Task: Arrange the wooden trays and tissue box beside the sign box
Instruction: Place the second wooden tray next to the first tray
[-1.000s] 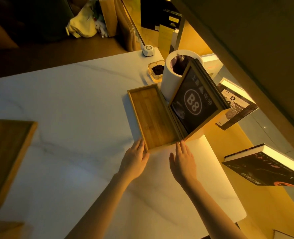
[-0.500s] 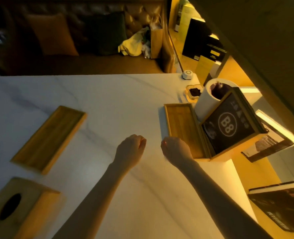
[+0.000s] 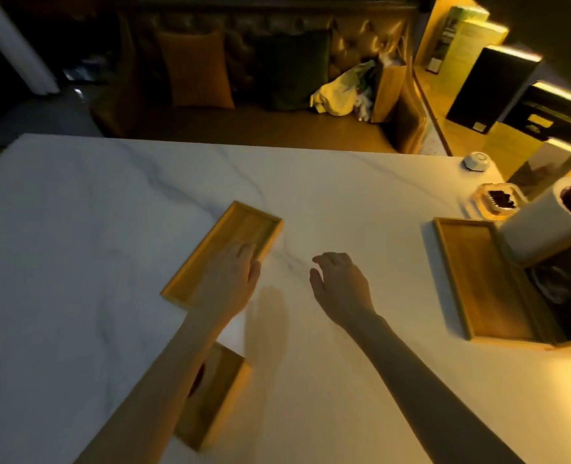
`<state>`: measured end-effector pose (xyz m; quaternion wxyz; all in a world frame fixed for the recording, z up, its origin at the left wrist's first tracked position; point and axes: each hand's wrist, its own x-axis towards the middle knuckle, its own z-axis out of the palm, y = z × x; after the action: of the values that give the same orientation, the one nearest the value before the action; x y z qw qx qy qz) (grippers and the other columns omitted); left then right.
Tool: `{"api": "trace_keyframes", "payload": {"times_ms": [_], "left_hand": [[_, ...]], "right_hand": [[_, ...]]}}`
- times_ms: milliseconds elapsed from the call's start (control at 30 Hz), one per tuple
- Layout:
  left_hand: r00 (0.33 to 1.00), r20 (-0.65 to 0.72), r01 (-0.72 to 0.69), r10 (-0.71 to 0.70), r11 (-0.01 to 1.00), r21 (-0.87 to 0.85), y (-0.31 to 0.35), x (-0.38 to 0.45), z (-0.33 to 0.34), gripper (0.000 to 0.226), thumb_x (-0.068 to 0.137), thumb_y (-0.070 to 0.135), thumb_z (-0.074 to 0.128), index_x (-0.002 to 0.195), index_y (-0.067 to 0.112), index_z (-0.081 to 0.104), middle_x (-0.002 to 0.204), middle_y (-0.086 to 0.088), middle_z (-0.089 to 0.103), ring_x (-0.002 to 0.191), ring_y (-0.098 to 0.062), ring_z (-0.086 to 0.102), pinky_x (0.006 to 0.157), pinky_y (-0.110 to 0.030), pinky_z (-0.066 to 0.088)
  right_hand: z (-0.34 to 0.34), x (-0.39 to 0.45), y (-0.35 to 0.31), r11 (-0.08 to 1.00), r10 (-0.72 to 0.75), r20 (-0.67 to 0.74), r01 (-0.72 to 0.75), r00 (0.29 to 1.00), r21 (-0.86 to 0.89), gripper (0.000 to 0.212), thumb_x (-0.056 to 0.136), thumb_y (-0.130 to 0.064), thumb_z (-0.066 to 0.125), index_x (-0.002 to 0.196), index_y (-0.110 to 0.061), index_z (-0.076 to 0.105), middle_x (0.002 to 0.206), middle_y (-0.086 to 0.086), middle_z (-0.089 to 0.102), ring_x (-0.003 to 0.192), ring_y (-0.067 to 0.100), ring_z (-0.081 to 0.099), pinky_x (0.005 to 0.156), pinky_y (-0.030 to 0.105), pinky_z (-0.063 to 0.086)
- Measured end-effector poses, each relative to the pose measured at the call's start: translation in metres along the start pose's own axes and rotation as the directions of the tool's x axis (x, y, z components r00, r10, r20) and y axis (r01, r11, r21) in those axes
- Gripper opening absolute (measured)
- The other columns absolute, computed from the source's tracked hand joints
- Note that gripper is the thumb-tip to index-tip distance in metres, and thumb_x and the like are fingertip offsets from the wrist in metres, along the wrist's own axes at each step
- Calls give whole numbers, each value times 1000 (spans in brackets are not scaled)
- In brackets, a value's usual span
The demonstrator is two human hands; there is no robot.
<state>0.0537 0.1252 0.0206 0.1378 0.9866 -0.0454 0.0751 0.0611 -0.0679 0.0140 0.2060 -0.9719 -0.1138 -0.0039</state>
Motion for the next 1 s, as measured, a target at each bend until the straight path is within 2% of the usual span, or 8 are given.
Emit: {"api": "trace_keyframes", "payload": {"times_ms": [200,400,533,633,733,867,933,1000], "left_hand": [[989,134,54,-65,995,84,-96,-13,11,60,91,30,43,140,10,15,149,-15,27,137,-29,25,109,-48,29],[927,319,152,-196,976,158,-158,-21,35,63,92,35,36,141,14,3,156,-9,-1,143,-24,-3,114,-51,6],[886,377,247,-271,963,110,-173,-26,46,52,94,28,32,140,10,14,155,-11,4,143,-26,1,114,-51,9],[895,348,305,-277,952,-26,-176,-24,49,43,93,16,37,133,2,30,150,-18,22,140,-31,16,112,-50,21],[914,283,337,-291,933,-128,-175,-23,49,33,87,5,46,119,-4,46,133,-24,43,126,-38,35,102,-48,34],[870,335,450,-361,860,-240,-175,-22,47,27,86,4,46,112,0,54,119,-26,48,113,-39,39,95,-45,37],[863,371,468,-341,817,-338,-174,-20,42,25,86,4,46,108,5,59,110,-24,55,102,-34,50,87,-39,41],[850,416,507,-323,719,-476,-170,-20,34,24,86,5,49,104,12,62,99,-11,60,85,-21,55,74,-29,43]], "right_hand": [[68,3,-53,999,44,140,-43,989,-8,51,95,-35,31,141,-16,20,154,5,21,141,24,15,114,40,17],[124,3,-71,990,139,345,-127,928,-60,66,93,-48,27,143,-16,-1,156,6,-9,142,24,-14,111,38,-9],[143,6,-80,982,187,445,-181,876,-58,64,93,-49,27,144,-19,2,156,4,-10,142,24,-15,113,42,-9],[152,7,-87,975,187,523,-221,832,3,64,92,-49,26,143,-23,-2,156,2,-12,141,23,-17,113,42,-9],[154,9,-95,940,201,542,-317,816,128,65,92,-50,28,143,-25,-3,157,0,-9,142,21,-15,114,43,-6],[144,10,-98,855,224,535,-428,815,294,63,91,-49,33,144,-27,7,157,-1,-1,143,21,-8,116,42,-1],[135,7,-99,811,219,518,-450,827,375,62,92,-45,38,144,-24,13,156,1,11,143,23,3,117,42,7],[123,4,-99,677,203,521,-503,829,537,56,91,-35,47,140,-26,24,145,1,38,132,18,34,109,37,30]]}}
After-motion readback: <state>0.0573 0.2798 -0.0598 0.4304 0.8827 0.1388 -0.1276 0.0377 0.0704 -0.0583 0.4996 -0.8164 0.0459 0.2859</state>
